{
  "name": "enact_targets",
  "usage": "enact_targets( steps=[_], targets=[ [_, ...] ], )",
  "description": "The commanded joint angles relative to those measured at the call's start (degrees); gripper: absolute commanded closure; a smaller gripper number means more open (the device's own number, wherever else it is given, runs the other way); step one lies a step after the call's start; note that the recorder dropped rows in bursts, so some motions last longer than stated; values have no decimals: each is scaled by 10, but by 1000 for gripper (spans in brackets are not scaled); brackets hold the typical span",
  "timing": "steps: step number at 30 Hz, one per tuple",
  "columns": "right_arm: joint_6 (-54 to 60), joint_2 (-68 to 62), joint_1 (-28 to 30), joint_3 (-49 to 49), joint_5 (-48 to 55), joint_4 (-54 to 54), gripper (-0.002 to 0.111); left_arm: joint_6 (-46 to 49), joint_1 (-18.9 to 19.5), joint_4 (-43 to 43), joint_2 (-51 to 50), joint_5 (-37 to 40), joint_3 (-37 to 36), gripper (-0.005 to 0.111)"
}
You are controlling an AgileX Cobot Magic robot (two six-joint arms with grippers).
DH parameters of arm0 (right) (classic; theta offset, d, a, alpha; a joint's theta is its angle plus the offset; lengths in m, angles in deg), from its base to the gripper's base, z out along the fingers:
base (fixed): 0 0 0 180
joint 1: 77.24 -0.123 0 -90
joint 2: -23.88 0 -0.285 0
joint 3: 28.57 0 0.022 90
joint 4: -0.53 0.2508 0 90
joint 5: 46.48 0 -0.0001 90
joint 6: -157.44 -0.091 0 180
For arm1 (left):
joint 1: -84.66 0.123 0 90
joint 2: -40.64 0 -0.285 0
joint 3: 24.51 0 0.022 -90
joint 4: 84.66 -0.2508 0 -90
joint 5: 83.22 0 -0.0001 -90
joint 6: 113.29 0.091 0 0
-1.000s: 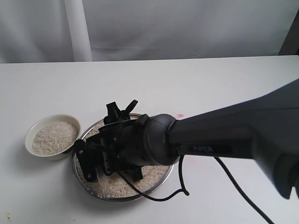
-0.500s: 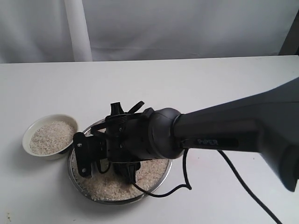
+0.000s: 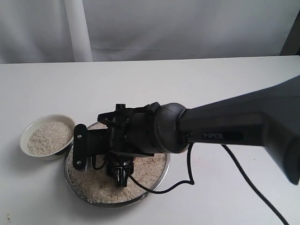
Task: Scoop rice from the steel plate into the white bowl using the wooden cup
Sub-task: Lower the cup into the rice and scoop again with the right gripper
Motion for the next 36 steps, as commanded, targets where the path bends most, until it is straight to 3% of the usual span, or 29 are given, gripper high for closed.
enact_targets(
  steps=[1,5,21,36],
  targets=[
    [-18,0,1,3,-36,37,108,-1,-4,1,0,-7,0,107],
    [-18,14,7,-3,-49,56,108,-1,-4,1,0,-7,0,107],
    [-18,42,24,-113,-285,170,108,-1,-4,1,0,-7,0,107],
    [-14,63,43,-113,-304,166,108,-1,-4,1,0,-7,0,107]
  ],
)
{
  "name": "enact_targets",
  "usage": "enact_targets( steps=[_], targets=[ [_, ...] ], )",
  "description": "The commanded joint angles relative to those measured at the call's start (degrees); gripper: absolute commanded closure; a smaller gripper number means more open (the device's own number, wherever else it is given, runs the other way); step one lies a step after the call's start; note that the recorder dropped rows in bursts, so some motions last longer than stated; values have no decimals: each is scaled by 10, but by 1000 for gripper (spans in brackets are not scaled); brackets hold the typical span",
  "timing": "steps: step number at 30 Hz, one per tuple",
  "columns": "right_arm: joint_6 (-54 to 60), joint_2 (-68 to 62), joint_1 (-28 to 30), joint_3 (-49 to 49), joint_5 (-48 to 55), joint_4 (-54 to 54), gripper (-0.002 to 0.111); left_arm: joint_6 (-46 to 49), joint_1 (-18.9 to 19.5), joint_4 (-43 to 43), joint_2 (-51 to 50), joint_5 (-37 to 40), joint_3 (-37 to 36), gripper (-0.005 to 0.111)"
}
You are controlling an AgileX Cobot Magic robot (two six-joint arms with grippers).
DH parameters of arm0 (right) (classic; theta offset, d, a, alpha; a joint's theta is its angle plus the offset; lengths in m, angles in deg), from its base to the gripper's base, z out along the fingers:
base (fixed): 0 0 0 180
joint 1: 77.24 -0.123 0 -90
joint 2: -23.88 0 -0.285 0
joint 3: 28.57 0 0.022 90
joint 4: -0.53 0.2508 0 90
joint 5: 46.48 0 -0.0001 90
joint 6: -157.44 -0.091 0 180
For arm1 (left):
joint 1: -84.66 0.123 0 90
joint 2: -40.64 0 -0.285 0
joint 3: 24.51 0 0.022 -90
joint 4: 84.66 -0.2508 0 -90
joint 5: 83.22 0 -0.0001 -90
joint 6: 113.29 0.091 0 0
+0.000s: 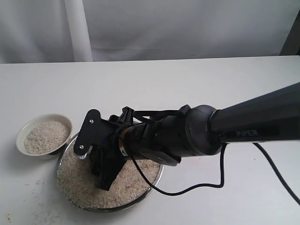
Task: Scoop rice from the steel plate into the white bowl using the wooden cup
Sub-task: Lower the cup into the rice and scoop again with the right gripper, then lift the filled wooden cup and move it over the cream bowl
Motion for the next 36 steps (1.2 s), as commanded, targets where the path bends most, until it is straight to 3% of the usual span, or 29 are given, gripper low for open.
enact_targets(
  steps=[1,10,17,22,31,36],
  targets=[
    [2,22,2,1,-22,2,108,-1,-4,1,0,-7,0,107],
    [23,36,2,1,-27,2,108,-1,-4,1,0,-7,0,107],
    [73,39,2,20,43,2,108,-1,-4,1,0,-7,0,107],
    [101,39,-6,82,141,-11,108,-1,-4,1,0,-7,0,107],
    [101,31,-42,222,255,-130,108,-1,-4,1,0,-7,0,107],
    [101,-35,-60,342,341,-178,108,-1,-4,1,0,-7,0,107]
  ],
)
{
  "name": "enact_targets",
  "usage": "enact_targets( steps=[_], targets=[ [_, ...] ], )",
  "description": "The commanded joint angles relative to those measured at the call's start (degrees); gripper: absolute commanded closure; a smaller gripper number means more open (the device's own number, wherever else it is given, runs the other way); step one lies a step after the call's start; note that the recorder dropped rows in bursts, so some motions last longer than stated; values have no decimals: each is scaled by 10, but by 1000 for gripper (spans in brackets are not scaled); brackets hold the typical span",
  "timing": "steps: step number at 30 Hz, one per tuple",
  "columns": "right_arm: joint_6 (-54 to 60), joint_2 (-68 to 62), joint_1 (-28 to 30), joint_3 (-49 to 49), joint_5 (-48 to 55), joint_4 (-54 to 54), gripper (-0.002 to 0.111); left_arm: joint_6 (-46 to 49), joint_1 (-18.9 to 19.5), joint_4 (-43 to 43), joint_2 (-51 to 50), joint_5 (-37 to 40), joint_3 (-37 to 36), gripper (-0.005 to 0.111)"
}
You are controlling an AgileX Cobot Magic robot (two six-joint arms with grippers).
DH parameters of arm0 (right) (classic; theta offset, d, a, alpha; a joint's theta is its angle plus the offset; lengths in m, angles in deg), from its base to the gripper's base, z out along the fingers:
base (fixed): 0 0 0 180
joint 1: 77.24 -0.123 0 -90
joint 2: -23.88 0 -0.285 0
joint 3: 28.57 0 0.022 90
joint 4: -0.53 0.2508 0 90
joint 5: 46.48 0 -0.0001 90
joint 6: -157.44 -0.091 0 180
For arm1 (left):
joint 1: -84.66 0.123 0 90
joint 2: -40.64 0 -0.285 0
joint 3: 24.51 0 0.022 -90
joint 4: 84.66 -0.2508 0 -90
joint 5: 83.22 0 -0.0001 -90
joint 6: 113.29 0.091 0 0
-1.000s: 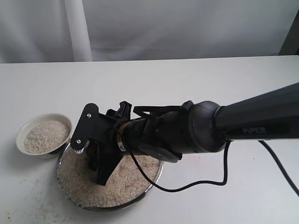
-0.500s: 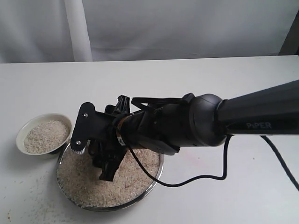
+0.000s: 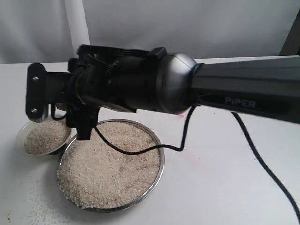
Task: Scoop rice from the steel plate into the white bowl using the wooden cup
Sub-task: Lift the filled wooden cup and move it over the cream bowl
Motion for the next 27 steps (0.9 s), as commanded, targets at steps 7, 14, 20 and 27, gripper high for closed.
enact_targets(
  steps=[7,14,20,27],
  targets=[
    [4,-155,-39,213,124,-142,108,-1,-4,1,0,-7,0,107],
    [6,-219,-56,254,122,-219,108,-1,-4,1,0,-7,0,107],
    [6,-247,-66,254,122,-317,108,-1,-4,1,0,-7,0,107],
    [5,-259,-70,254,122,-400,108,-1,-4,1,0,-7,0,107]
  ],
)
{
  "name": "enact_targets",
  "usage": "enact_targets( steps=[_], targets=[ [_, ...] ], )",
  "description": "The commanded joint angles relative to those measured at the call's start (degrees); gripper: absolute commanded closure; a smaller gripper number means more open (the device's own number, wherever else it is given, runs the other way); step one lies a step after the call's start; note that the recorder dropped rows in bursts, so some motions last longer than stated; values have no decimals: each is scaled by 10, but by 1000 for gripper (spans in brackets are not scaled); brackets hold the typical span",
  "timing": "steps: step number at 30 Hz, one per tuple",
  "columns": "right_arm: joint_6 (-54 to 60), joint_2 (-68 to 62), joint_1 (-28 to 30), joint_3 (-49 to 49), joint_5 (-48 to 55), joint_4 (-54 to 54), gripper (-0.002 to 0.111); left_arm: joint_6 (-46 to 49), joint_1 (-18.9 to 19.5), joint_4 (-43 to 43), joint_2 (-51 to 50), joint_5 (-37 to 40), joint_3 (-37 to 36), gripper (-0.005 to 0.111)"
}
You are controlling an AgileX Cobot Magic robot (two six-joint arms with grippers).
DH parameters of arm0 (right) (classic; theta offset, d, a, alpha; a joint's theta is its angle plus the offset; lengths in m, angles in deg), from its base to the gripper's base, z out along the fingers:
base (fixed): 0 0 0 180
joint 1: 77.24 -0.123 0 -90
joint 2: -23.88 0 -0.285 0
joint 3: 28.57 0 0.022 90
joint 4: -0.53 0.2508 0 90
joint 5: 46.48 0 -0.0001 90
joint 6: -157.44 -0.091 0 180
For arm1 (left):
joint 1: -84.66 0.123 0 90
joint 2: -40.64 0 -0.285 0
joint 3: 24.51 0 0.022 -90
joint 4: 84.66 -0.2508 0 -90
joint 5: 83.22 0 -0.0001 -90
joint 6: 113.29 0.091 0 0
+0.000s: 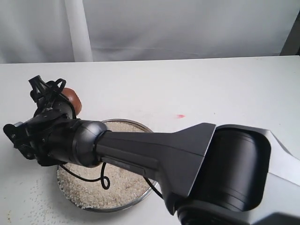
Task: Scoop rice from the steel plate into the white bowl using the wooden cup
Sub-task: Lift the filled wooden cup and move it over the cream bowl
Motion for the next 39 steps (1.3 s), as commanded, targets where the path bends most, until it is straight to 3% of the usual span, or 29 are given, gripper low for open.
enact_targets(
  steps=[1,29,39],
  targets=[
    [2,1,-3,5,-2,-60,108,-1,-4,1,0,-7,0,107],
    [3,1,-13,5,3,-280,108,-1,-4,1,0,-7,0,107],
    [7,1,-13,5,15,-280,108,-1,-4,1,0,-7,0,107]
  ],
)
